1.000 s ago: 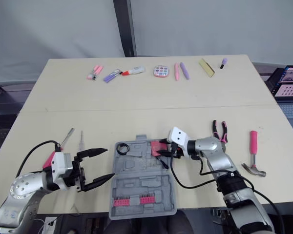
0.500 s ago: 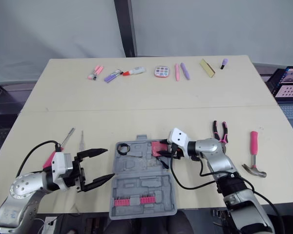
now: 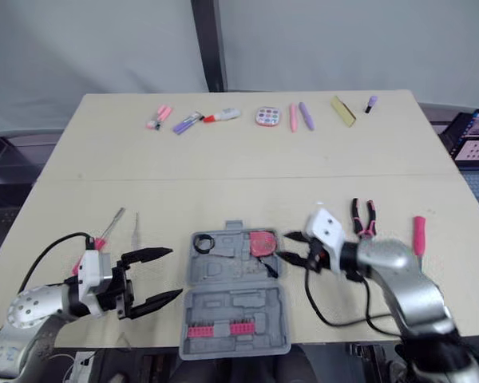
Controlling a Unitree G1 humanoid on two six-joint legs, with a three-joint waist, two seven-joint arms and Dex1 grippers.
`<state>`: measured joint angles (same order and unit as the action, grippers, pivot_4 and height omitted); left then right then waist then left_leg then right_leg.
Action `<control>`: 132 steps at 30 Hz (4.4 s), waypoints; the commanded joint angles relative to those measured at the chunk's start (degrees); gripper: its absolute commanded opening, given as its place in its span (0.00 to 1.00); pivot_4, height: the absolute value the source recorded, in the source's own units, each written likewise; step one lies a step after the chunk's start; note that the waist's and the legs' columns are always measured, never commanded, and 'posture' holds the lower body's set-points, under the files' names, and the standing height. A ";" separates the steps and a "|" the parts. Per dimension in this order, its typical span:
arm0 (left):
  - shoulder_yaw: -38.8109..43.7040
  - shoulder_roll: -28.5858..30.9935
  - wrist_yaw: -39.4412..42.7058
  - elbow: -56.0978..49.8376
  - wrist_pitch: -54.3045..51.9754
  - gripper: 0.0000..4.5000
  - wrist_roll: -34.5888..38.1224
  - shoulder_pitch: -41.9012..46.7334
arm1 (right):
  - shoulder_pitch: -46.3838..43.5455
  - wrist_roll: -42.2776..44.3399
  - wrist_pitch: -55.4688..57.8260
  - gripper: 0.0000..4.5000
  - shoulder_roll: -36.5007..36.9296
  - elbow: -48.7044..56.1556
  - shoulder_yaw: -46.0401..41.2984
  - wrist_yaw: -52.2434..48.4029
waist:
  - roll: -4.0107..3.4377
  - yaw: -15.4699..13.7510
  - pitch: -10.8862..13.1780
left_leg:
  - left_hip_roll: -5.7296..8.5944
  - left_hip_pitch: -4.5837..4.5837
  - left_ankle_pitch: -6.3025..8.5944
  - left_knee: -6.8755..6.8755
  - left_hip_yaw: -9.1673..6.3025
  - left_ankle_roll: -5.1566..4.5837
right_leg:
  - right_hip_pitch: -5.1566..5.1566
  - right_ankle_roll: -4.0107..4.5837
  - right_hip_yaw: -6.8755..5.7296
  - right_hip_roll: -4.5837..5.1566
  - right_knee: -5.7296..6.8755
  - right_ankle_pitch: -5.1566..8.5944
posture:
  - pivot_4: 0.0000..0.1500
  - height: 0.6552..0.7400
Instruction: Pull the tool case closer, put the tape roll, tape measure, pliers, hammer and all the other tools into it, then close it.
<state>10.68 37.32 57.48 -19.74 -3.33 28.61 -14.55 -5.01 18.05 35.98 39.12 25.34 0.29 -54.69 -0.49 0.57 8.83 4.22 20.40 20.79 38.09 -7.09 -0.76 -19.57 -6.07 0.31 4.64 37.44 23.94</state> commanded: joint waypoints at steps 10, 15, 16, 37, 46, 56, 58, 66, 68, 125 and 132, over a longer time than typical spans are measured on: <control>5.36 1.16 9.09 -0.59 5.21 1.00 4.81 -4.26 | 22.97 6.46 6.58 1.00 3.66 13.12 -13.46 4.88 | -0.01 -1.47 0.01 | -0.04 0.07 -0.02 0.00 0.13 0.00 | 0.21 0.00 0.01 -0.02 -0.58 0.00 | 1.00 1.00; 4.24 1.06 9.55 -0.44 4.60 1.00 4.78 -2.63 | 24.22 5.46 5.03 1.00 2.45 12.30 -13.20 7.89 | -0.01 -1.26 0.01 | -0.06 0.05 -0.03 0.03 0.19 0.00 | 0.22 0.00 0.02 -0.04 -0.57 0.00 | 1.00 1.00; 4.13 1.06 9.58 -0.55 4.48 1.00 4.81 -2.48 | 23.98 5.61 5.24 1.00 2.23 12.31 -13.31 8.50 | -0.01 -1.13 0.01 | -0.08 0.05 -0.03 0.02 0.21 0.00 | 0.22 0.00 0.02 -0.06 -0.57 0.00 | 1.00 1.00; -5.70 -0.30 3.43 -1.68 -3.88 1.00 2.15 13.37 | 4.86 0.38 18.79 1.00 -11.99 -2.47 -22.80 40.46 | -0.05 -0.26 -0.01 | -0.06 -0.07 -0.04 -0.01 0.26 0.00 | 0.08 0.00 0.07 -0.10 0.11 0.00 | 1.00 1.00; -6.09 -0.89 1.53 -0.97 -3.16 1.00 -0.02 13.34 | -5.13 -3.03 16.86 1.00 -12.65 -14.71 -20.24 45.00 | -0.09 -0.34 0.01 | 0.00 -0.07 -0.04 0.02 0.17 0.00 | 0.01 0.00 0.08 -0.06 0.32 0.00 | 1.00 1.00; -5.82 -1.02 -0.06 -1.92 -2.85 1.00 -0.87 12.21 | -7.11 -4.83 13.18 1.00 -13.10 -21.55 -18.31 44.91 | -0.12 0.05 0.02 | -0.02 -0.07 -0.04 0.03 0.20 0.00 | 0.00 0.00 0.07 -0.08 0.38 0.00 | 1.00 1.00; -5.74 -0.89 -0.17 -1.95 -2.87 1.00 -0.82 12.27 | -7.26 -4.85 13.02 1.00 -13.32 -22.12 -18.17 45.02 | -0.12 0.15 0.02 | -0.02 -0.07 -0.04 0.04 0.20 0.00 | 0.00 0.00 0.07 -0.07 0.39 0.00 | 1.00 1.00; -5.69 -0.63 -0.25 -2.12 -2.99 1.00 -0.67 12.23 | -6.72 -4.78 13.98 1.00 -14.17 -21.76 -18.49 45.32 | -0.12 0.82 0.02 | -0.03 -0.07 -0.04 0.04 0.16 0.00 | 0.01 0.00 0.06 -0.08 0.41 0.00 | 1.00 1.00; -5.77 -0.64 -0.18 -2.07 -2.94 1.00 -0.66 12.27 | -6.28 -4.30 15.05 1.00 -14.72 -20.63 -18.83 45.41 | -0.12 0.88 0.02 | -0.03 -0.07 -0.04 0.03 0.14 0.00 | 0.01 0.00 0.05 -0.09 0.43 0.00 | 1.00 1.00; 11.37 5.23 7.28 -0.35 -3.39 1.00 5.03 -2.72 | -52.32 10.00 39.00 0.21 13.27 9.03 35.03 5.13 | -0.31 0.94 0.40 | -0.11 0.20 -0.03 -0.03 0.04 -0.01 | -0.22 0.00 -0.02 -0.01 0.01 0.00 | 1.00 1.00; 13.67 5.20 7.85 0.67 -2.20 1.00 4.82 -5.84 | -56.30 5.34 34.27 0.21 9.80 6.85 43.58 2.28 | -0.26 1.02 0.41 | 0.01 0.20 -0.03 0.08 -0.03 -0.01 | -0.25 0.00 -0.01 0.10 0.03 0.00 | 1.00 1.00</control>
<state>22.50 42.70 65.12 -19.21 -6.67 33.36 -19.64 -59.71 24.88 72.16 49.33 31.83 43.36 -51.16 -0.76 1.59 9.23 4.22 20.60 20.76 38.17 -7.12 -0.77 -19.82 -6.07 0.29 4.73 37.48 23.94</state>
